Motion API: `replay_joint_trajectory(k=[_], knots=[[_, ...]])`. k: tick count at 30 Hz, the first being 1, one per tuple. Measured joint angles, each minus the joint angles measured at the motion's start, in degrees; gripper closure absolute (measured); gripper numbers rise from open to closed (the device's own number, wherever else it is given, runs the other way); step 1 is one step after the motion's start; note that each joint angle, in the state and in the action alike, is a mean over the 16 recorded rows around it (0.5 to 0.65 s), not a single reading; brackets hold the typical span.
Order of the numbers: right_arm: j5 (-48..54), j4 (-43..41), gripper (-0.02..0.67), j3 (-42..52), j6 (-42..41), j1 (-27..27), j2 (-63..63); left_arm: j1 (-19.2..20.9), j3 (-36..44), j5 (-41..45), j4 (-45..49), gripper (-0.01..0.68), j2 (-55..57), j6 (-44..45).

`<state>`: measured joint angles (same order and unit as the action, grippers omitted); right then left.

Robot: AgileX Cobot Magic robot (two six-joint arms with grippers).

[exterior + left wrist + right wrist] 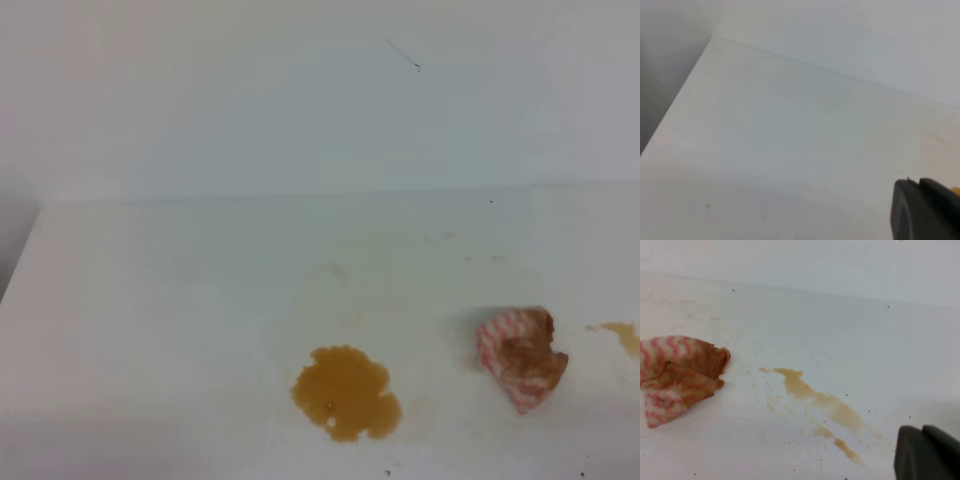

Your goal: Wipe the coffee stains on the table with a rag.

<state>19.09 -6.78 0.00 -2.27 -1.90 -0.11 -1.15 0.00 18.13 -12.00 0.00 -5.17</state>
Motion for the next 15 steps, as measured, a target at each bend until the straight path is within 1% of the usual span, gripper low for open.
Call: replay_joint_trajectory(k=[15], knots=[[-0.14, 0.0, 0.651, 0.0, 0.0, 0.0, 0.0, 0.0, 0.0, 0.0, 0.0, 0.678, 0.0, 0.0]])
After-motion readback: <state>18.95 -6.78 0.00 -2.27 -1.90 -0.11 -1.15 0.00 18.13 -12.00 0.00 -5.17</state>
